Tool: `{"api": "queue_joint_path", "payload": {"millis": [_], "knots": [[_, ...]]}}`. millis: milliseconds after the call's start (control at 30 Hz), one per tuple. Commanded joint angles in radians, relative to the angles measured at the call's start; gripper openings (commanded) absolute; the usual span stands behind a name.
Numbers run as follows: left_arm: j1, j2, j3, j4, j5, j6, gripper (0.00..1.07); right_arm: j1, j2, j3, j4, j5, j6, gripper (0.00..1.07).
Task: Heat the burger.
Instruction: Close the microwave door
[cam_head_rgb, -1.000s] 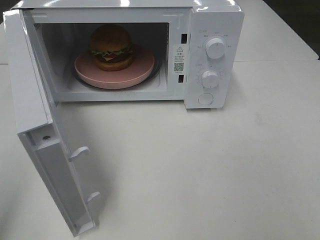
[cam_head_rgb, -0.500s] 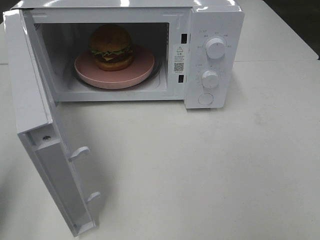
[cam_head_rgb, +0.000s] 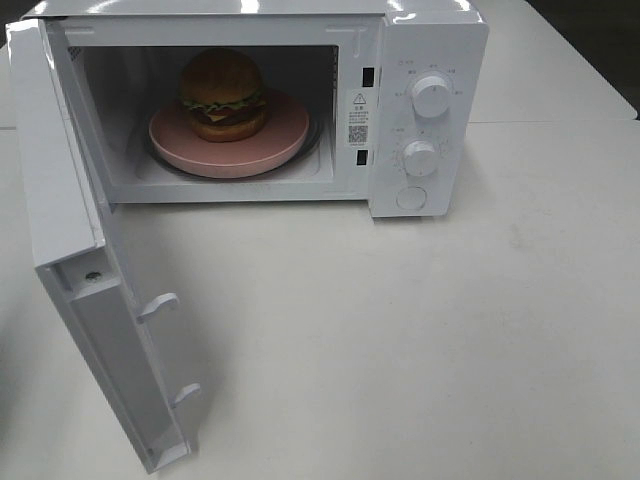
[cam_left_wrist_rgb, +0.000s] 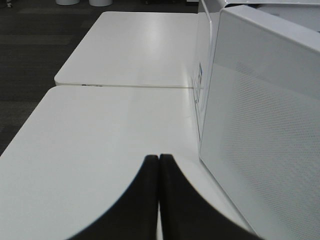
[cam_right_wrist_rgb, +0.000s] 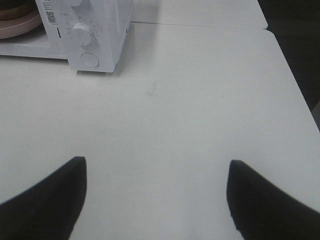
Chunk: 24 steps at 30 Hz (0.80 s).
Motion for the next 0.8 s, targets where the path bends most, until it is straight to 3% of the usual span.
{"api": "queue_joint_path", "payload": {"millis": [33, 67, 133, 167, 200, 233, 267, 300, 467, 633, 800], "knots": [[-0.001, 0.08, 0.0, 0.061, -0.094, -0.041, 0.0, -0.004, -0.027, 0.004, 0.0, -0.012, -0.01, 0.75], [-0.001, 0.08, 0.0, 0.061, -0.094, -0.041, 0.0, -0.004, -0.027, 0.004, 0.0, -0.012, -0.01, 0.75], [-0.001, 0.155, 0.0, 0.154, -0.195, -0.125, 0.0, -0.004, -0.027, 0.004, 0.0, -0.012, -0.01, 0.75], [-0.001, 0.155, 0.0, 0.154, -0.195, -0.125, 0.0, -0.004, -0.027, 0.004, 0.0, -0.012, -0.01, 0.75], [-0.001, 0.203, 0.0, 0.229, -0.26, -0.192, 0.0, -0.004, -0.027, 0.004, 0.0, -0.012, -0.01, 0.75], [-0.001, 0.231, 0.0, 0.263, -0.289, -0.228, 0.0, -0.004, -0.027, 0.004, 0.0, -0.012, -0.01, 0.75], [-0.001, 0.231, 0.0, 0.263, -0.289, -0.228, 0.0, -0.004, -0.027, 0.004, 0.0, -0.012, -0.01, 0.75], [-0.001, 0.286, 0.0, 0.348, -0.35, -0.292, 0.0, -0.003, -0.027, 0.004, 0.0, -0.012, -0.01, 0.75], [-0.001, 0.419, 0.0, 0.495, -0.507, -0.388, 0.0, -0.003, -0.027, 0.004, 0.0, -0.012, -0.01, 0.75], [-0.001, 0.546, -0.001, 0.556, -0.682, -0.41, 0.0, -0.003, -0.027, 0.004, 0.0, -0.012, -0.01, 0.75], [-0.006, 0.618, -0.003, 0.567, -0.734, -0.412, 0.0, -0.003, -0.027, 0.004, 0.0, -0.012, -0.01, 0.75]]}}
